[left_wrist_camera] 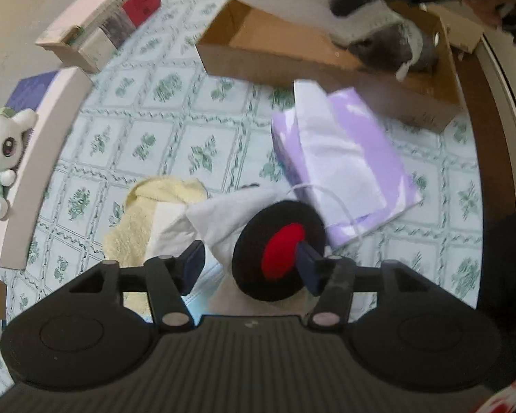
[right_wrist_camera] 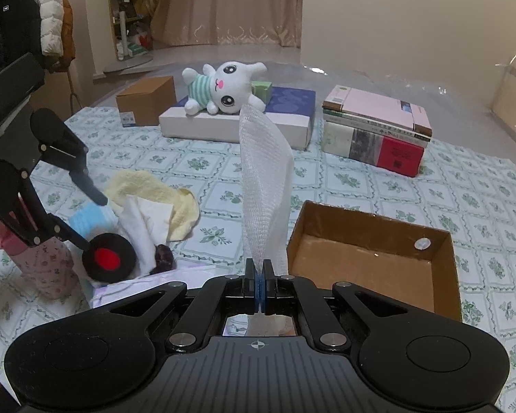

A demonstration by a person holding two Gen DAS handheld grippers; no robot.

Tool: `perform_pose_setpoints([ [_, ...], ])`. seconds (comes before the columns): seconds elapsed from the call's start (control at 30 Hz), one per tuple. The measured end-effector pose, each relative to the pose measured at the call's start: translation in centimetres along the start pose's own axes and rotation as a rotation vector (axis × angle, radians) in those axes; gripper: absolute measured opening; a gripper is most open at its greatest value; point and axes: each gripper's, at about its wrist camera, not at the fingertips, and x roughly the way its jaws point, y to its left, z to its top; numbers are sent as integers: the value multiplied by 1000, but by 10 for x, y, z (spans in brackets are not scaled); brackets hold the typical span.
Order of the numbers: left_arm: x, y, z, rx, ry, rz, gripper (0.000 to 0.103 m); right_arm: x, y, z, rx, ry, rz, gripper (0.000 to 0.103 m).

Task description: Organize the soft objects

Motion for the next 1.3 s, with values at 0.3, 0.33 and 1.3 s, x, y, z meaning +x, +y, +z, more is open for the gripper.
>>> perform_pose_setpoints([
  [0.3,39,-3,6,74,79,-41,54,19,-6,-3,4,29,0,1],
  [0.33,43,-4,7,81,91,-35,52,20,-7,-4,6,31,-1,1],
  [1.3,-89,-25,28,-320,-176,159,8,-69,2,-4,82,-61,-24,1],
])
